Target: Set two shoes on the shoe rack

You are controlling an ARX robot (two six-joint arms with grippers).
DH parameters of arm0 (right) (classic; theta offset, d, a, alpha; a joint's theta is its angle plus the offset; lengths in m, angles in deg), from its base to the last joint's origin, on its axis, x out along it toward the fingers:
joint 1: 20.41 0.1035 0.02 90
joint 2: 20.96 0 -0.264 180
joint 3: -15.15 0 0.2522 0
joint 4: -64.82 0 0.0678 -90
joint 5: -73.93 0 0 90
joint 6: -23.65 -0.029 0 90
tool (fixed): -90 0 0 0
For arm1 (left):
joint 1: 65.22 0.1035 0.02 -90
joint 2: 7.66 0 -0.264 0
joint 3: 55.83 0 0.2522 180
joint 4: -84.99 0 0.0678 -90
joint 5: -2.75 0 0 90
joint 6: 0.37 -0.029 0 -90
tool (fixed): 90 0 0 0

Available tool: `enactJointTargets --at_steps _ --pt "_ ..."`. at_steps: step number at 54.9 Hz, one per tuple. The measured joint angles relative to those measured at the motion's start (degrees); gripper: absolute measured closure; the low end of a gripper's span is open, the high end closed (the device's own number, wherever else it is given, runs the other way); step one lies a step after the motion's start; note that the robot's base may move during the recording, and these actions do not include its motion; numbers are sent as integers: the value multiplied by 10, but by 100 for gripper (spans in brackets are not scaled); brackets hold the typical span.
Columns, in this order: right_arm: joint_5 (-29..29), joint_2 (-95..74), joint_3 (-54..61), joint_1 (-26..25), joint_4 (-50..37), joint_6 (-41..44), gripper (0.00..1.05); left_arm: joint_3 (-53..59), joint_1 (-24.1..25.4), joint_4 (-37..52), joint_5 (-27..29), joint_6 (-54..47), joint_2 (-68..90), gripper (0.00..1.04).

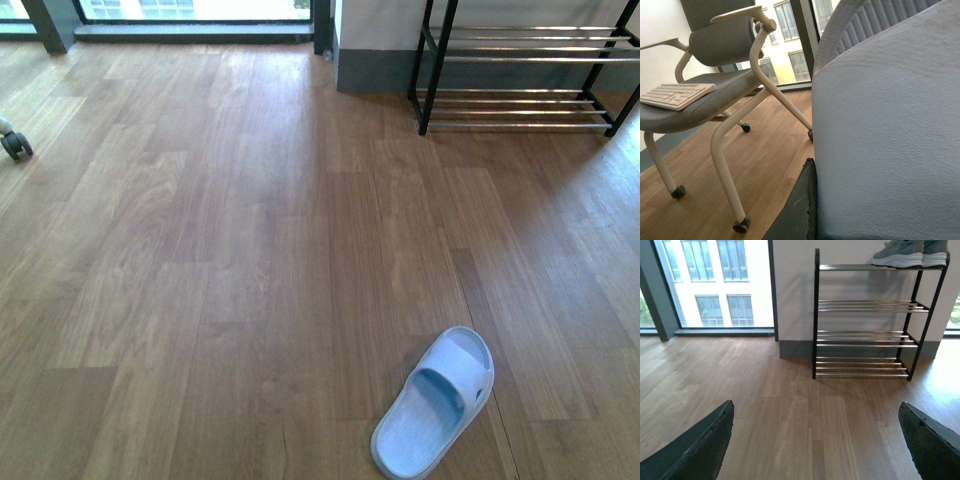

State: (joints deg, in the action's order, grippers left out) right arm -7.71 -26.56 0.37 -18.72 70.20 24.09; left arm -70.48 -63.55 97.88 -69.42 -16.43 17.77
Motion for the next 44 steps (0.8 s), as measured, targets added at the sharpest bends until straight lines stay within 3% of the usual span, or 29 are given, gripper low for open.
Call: enactJointTargets --at_steps 5,11,19,30,44 --pt "-4 -130 -1 -11 -103 15 9 0 0 0 0 0 0 103" --pt "-8 -365 -10 -14 -286 61 9 0 0 0 0 0 0 103" --pt "4 -727 -102 -12 -484 128 9 0 0 0 0 0 0 103" --pt "17 -1009 -203 -2 -473 148 9 0 0 0 0 0 0 103" --pt "28 -1193 -295 12 -430 124 9 0 0 0 0 0 0 103"
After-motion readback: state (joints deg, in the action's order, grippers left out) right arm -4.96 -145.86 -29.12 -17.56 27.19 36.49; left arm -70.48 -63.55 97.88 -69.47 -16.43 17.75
